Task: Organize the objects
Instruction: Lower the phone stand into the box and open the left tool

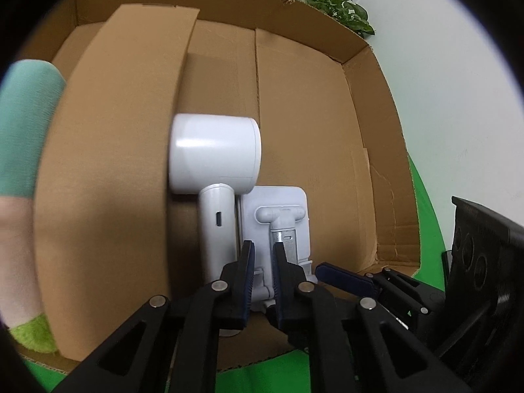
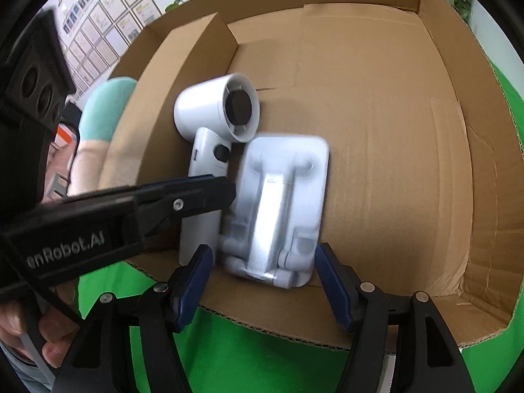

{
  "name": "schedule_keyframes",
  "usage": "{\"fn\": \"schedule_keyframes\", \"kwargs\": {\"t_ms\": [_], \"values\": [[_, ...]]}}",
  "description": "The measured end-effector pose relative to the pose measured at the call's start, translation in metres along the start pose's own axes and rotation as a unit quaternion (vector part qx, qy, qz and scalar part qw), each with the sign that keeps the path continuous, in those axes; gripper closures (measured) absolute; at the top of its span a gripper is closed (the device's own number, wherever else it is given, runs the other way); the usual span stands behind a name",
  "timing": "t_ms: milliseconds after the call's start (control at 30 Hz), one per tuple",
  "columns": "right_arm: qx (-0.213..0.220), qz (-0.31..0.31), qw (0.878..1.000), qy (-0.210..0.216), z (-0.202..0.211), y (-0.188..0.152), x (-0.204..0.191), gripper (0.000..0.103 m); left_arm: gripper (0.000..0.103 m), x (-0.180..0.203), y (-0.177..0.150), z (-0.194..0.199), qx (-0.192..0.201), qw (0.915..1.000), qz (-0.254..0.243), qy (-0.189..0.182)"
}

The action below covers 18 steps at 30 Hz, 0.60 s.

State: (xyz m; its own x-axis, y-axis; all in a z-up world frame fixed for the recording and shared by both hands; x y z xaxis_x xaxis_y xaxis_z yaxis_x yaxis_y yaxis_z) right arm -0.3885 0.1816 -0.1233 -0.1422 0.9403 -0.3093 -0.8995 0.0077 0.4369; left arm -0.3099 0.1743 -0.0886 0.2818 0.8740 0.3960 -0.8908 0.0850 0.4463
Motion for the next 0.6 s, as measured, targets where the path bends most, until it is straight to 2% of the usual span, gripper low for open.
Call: {"fn": "schedule_keyframes", "kwargs": {"t_ms": [167, 300, 433, 533, 567, 600], "values": [[0.004, -0.013, 1.000, 0.021, 0.003, 0.005, -0.001, 0.039, 0.093, -0.007, -0.003, 0.020, 0.018, 0.9997, -0.007, 0.015], [0.006, -0.011, 1.000, 0.005, -0.001, 0.007, -0.002, 0.048, 0.093, -0.010, -0.006, 0.035, 0.035, 0.9991, -0.011, 0.022], [0.010, -0.008, 1.000, 0.007, -0.008, 0.010, -0.006, 0.047, 0.093, -0.014, -0.011, 0.049, 0.051, 0.9978, -0.021, 0.037], [0.016, -0.012, 1.000, -0.007, -0.005, 0.010, -0.005, 0.047, 0.093, -0.016, -0.012, 0.065, 0.084, 0.9941, -0.029, 0.061], [0.029, -0.012, 0.999, -0.018, 0.001, 0.011, -0.004, 0.042, 0.093, -0.016, -0.012, 0.073, 0.100, 0.9921, -0.034, 0.068], [0.039, -0.010, 0.999, -0.023, 0.008, 0.008, -0.002, 0.031, 0.091, -0.015, -0.013, 0.080, 0.113, 0.9902, -0.040, 0.072]]}}
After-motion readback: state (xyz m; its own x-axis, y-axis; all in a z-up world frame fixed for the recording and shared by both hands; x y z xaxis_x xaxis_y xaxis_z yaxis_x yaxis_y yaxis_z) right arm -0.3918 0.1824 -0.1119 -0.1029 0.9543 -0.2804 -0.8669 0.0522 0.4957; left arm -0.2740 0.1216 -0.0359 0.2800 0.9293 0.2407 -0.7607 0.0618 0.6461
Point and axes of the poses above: each gripper's, at about its wrist camera, not at the fingertips, and z roughly against the way its jaws point, x to its right, y to its top, the point moved 8 cm from there along -z, roughly the way its jaws point
